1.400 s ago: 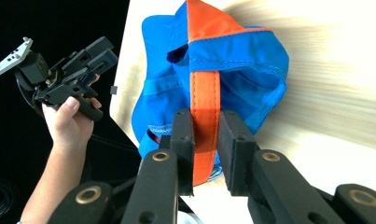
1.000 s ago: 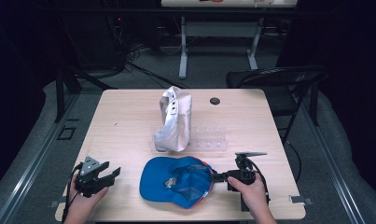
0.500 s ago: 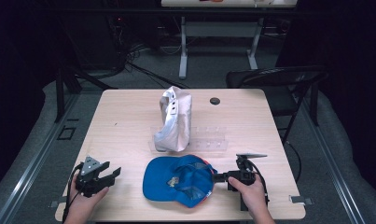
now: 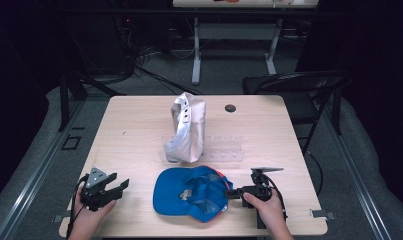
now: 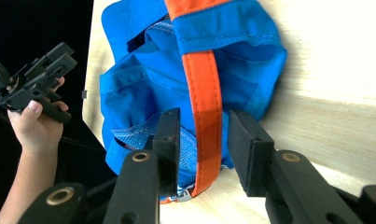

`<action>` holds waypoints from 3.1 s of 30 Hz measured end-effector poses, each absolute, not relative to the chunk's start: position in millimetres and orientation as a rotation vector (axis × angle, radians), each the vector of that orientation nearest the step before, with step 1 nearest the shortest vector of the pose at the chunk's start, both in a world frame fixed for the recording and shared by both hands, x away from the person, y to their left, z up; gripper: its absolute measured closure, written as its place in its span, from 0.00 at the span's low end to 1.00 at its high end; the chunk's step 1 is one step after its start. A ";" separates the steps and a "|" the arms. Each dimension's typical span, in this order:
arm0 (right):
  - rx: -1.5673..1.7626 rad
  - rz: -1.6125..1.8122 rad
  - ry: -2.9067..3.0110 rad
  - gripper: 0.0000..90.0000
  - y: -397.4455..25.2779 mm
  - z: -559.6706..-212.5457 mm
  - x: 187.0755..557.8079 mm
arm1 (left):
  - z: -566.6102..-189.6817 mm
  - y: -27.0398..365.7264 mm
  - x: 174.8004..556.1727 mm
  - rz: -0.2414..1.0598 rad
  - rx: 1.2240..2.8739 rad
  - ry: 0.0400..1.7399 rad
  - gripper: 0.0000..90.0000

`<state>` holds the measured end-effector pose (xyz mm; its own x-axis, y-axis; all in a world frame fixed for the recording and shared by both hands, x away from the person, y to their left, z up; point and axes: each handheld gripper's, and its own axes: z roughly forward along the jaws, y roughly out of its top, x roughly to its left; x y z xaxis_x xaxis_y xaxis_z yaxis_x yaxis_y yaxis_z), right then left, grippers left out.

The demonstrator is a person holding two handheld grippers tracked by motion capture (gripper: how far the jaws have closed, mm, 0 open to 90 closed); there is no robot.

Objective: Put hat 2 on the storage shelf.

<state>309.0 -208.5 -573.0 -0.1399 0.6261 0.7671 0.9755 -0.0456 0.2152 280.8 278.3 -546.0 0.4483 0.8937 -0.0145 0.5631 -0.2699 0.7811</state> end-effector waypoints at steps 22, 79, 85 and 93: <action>-1.604 -1.138 -1.722 0.84 -205.4 -562.1 309.7 | -546.4 277.7 280.9 0.567 1.959 1.221 0.51; -1.872 -0.607 -2.197 0.86 -192.0 -438.3 343.2 | -552.5 271.9 283.0 0.555 1.989 1.209 0.51; -1.882 -0.576 -2.240 0.86 -191.3 -417.9 343.5 | -552.4 271.0 282.6 0.559 1.999 1.201 0.51; -1.905 -0.516 -2.281 0.86 -188.8 -396.4 344.7 | -552.7 270.9 282.7 0.555 2.000 1.203 0.51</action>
<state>344.7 -188.8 -396.4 -0.1976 0.9299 0.3102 0.9728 0.1470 0.1788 282.7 270.9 -552.7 0.4704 0.8825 -0.0038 0.5696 -0.3003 0.7651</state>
